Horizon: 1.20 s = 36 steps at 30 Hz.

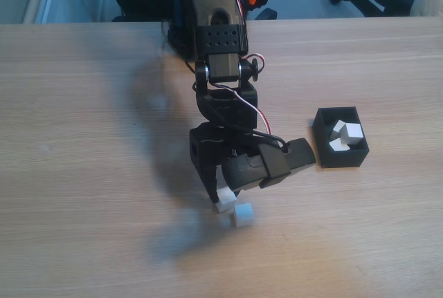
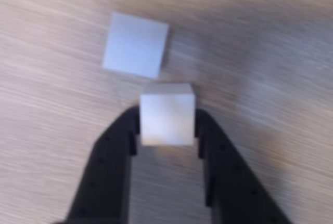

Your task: Pick blocks and place them in the box.

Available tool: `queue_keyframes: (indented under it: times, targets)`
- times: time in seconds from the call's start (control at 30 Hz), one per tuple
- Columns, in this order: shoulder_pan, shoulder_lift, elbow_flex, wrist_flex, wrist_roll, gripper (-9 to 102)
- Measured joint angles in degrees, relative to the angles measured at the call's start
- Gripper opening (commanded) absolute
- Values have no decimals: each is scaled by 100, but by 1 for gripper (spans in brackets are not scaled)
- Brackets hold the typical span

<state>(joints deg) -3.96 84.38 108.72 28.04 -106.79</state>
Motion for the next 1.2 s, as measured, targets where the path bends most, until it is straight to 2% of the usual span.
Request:
queue_keyframes:
  times: [0.27, 0.47, 0.63, 0.8, 0.97, 1.2]
  targets:
    - [-79, 387, 9, 123, 343, 0]
    - [-756, 1573, 562, 580, 738, 0]
    - [-1670, 2408, 668, 1187, 1573, 0]
    - [-2470, 2549, 545, 1723, 2479, 0]
    - [-2936, 2417, -26, 2241, 3507, 0]
    - [-3234, 1978, -527, 2654, 4254, 0]
